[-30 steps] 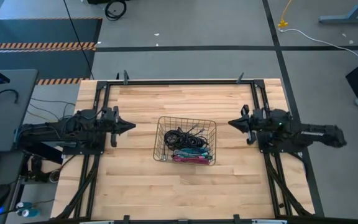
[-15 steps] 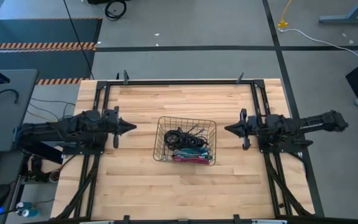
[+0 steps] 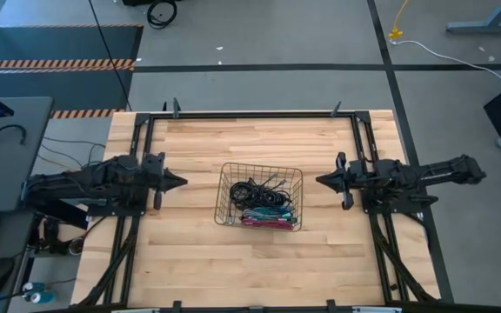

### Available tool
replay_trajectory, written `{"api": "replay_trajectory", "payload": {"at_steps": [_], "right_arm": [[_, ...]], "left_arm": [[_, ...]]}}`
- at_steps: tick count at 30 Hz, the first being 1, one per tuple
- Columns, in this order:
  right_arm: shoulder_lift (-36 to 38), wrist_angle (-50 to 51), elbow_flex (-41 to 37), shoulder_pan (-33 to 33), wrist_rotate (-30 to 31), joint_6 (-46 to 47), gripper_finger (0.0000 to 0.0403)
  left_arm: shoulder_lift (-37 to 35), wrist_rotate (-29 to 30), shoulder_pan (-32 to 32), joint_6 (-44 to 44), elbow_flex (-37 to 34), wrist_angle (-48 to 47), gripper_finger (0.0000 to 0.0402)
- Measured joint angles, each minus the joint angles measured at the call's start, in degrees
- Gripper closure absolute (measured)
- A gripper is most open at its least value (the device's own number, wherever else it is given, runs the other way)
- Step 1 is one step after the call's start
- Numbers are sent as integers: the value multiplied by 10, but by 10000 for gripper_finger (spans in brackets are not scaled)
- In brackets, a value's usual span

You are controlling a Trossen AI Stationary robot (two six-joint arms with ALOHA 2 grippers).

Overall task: Pick and place USB-C Cables
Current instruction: Adjust the wire basket

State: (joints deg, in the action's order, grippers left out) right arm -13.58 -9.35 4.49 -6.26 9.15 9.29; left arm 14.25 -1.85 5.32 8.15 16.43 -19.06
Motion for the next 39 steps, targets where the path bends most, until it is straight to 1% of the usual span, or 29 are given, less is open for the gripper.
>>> {"api": "replay_trajectory", "payload": {"at_steps": [3,6,8,11,13,15,18,19,24,27,29,32,34,39], "right_arm": [[10,-5,0,0,0,0,403],[13,-5,0,0,0,0,403],[12,-3,0,0,0,0,403],[12,1,0,0,4,-6,403],[12,1,0,0,10,-12,403],[12,1,0,0,13,-13,403],[12,1,0,0,13,-6,403],[12,3,0,0,13,-2,403],[12,8,0,0,13,1,403],[12,24,0,0,17,3,403],[12,25,0,0,20,22,403],[12,10,0,0,62,81,398],[12,-1,0,0,89,95,390],[12,-14,0,0,92,96,374]], "left_arm": [[-43,-6,-1,-22,0,4,401],[-82,-5,-1,-31,0,-17,401],[-96,-4,-1,-33,0,-15,401],[-98,10,-1,-36,-6,-9,401],[-98,31,-1,-38,-36,19,401],[-98,60,-1,-27,-81,63,401],[-97,65,-1,-11,-147,188,401],[-98,63,-2,-11,-159,213,401],[-89,75,-5,-41,-157,212,401],[-80,81,-5,-36,-157,210,401],[-76,82,-5,-33,-158,210,401],[-71,84,-3,-7,-158,210,393],[-71,85,-3,5,-158,211,383],[-71,90,-3,5,-159,228,364]]}}
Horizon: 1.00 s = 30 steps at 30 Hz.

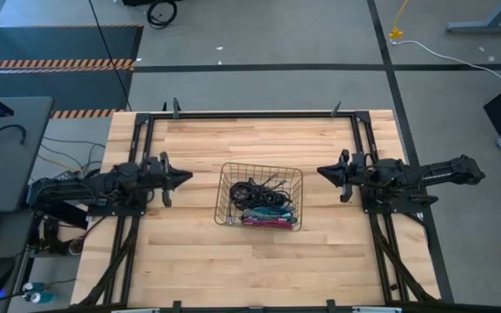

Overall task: Pick and place USB-C Cables
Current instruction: Adjust the wire basket

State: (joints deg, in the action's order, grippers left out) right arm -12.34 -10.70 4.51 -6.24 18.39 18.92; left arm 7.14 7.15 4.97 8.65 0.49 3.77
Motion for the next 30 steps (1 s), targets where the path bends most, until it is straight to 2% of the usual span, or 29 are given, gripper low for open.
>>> {"api": "replay_trajectory", "payload": {"at_steps": [4,8,10,13,18,21,25,30], "right_arm": [[0,0,0,1,3,-31,372],[0,29,0,1,-6,-73,374],[0,62,0,0,-37,-101,375],[0,83,0,-1,-98,-92,374],[0,62,-35,-1,-162,-85,374],[4,68,-41,-1,-150,-82,373],[25,52,-41,-1,-143,-134,373],[92,63,-41,3,-117,-191,373]], "left_arm": [[0,0,0,-33,0,22,360],[0,4,1,-31,0,53,359],[0,3,1,-20,0,51,359],[0,2,0,-18,0,32,359],[0,2,0,-18,0,26,359],[0,2,0,-18,0,26,358],[0,1,0,-19,0,26,358],[0,1,0,-19,0,26,358]]}}
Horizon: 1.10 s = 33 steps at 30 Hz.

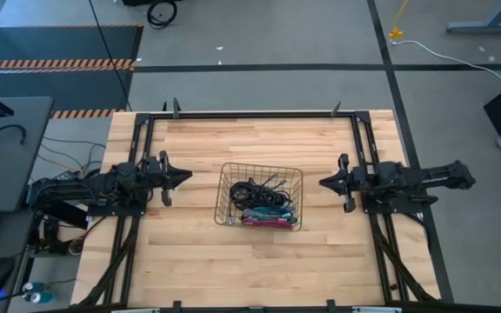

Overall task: Pick and place USB-C Cables
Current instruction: Adjust the wire basket

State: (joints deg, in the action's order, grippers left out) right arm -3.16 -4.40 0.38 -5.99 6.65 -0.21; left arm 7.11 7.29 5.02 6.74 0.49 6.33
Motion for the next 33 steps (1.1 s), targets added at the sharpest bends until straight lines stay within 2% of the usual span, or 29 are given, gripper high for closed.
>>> {"api": "replay_trajectory", "payload": {"at_steps": [2,10,19,25,33], "right_arm": [[31,25,0,4,2,-6,373],[28,52,6,6,-65,19,373],[11,52,6,9,-67,10,373],[8,49,6,9,-64,59,373],[8,-1,6,9,-51,61,373]], "left_arm": [[0,0,0,-1,0,0,358],[0,0,0,-9,0,-4,358],[0,0,0,-3,0,-6,358],[0,0,0,1,0,-7,358],[0,0,0,0,0,0,358]]}}
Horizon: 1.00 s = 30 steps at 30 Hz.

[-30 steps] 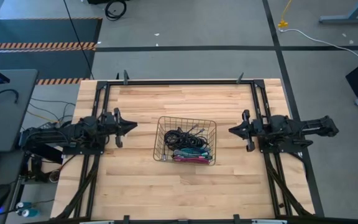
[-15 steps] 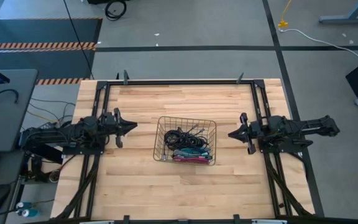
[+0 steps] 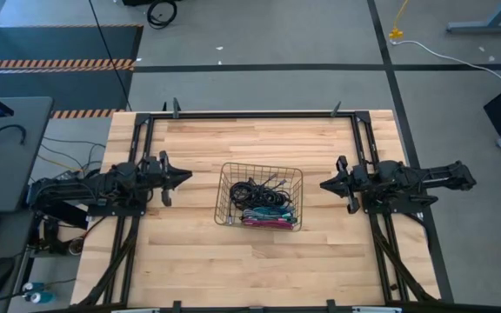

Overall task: Pick and place USB-C Cables
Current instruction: Adjust the wire basket

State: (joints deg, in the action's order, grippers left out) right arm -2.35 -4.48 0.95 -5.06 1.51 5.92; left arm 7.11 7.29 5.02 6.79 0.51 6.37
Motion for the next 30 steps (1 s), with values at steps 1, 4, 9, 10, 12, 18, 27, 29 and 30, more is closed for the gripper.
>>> {"api": "replay_trajectory", "payload": {"at_steps": [1,4,9,10,12,18,27,29,30], "right_arm": [[0,2,0,0,10,20,373],[-1,13,0,0,18,101,373],[-14,-19,40,0,-25,98,373],[-19,-16,60,0,-26,85,373],[-32,36,103,0,-24,76,373],[-135,304,235,0,-5,153,373],[-280,360,300,0,4,209,373],[-310,366,296,0,3,235,373],[-326,366,296,0,1,243,373]], "left_arm": [[0,0,0,0,0,0,358],[0,0,0,0,0,4,358],[0,0,0,-26,1,57,358],[0,0,0,-32,6,57,358],[0,0,0,-40,17,54,358],[0,0,0,-45,36,41,358],[0,0,0,-16,37,-35,358],[0,0,0,-15,37,-36,358],[0,0,0,-15,37,-36,358]]}}
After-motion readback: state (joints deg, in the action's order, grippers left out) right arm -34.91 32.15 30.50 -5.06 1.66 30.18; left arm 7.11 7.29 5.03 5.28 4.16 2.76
